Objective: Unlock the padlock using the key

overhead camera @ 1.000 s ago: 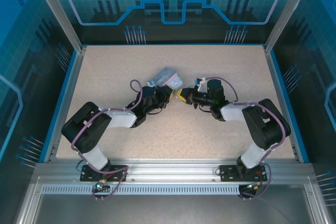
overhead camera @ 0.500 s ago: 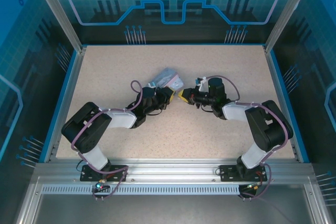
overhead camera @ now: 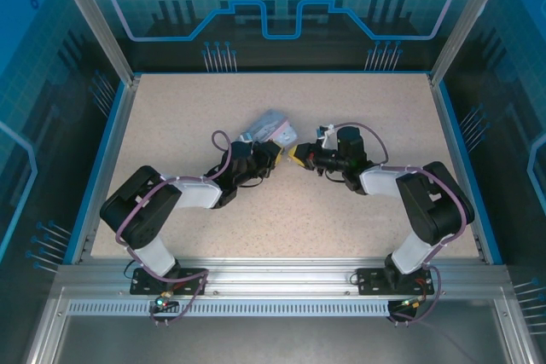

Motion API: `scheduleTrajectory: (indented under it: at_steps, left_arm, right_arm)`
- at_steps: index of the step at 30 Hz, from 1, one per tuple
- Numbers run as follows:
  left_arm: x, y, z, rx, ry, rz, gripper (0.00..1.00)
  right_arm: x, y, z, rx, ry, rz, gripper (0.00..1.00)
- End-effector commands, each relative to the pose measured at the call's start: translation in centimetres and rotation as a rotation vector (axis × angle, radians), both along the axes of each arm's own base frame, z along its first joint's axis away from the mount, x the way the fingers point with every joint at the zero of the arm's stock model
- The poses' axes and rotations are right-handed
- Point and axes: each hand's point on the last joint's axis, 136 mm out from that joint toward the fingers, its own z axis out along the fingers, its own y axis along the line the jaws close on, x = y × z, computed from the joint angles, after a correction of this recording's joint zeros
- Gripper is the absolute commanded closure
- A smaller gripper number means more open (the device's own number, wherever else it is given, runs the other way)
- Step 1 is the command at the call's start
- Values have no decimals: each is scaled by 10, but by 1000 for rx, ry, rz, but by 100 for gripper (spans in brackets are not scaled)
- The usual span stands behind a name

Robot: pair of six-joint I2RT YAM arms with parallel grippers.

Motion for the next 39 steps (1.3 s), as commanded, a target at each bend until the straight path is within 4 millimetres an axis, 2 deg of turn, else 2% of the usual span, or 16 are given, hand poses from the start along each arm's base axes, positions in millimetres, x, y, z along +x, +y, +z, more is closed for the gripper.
scheduleTrajectory:
  at_steps: [1, 6, 10, 15, 25, 31, 39]
  left_arm:
    - [-35, -41, 8, -66, 8, -211, 100]
    - [-35, -42, 9, -75, 5, -214, 100]
    - [-36, -43, 13, -101, -2, -220, 100]
    - [-41, -45, 18, -119, -24, -252, 100]
    - [-49, -43, 24, -119, -45, -277, 100]
    - [-51, -45, 33, -155, -51, -291, 100]
    - [-53, -46, 40, -193, -48, -298, 100]
  right_arm:
    - [8, 19, 31, 20, -125, 25, 100]
    - [9, 23, 26, 14, -147, 63, 100]
    - [8, 17, 18, -11, -149, 69, 100]
    - [12, 10, 25, 68, -125, 42, 100]
    - [-3, 11, 43, 69, -135, 51, 100]
    - [-13, 11, 41, 28, -184, 89, 100]
    - [-18, 6, 29, 6, -168, 85, 100]
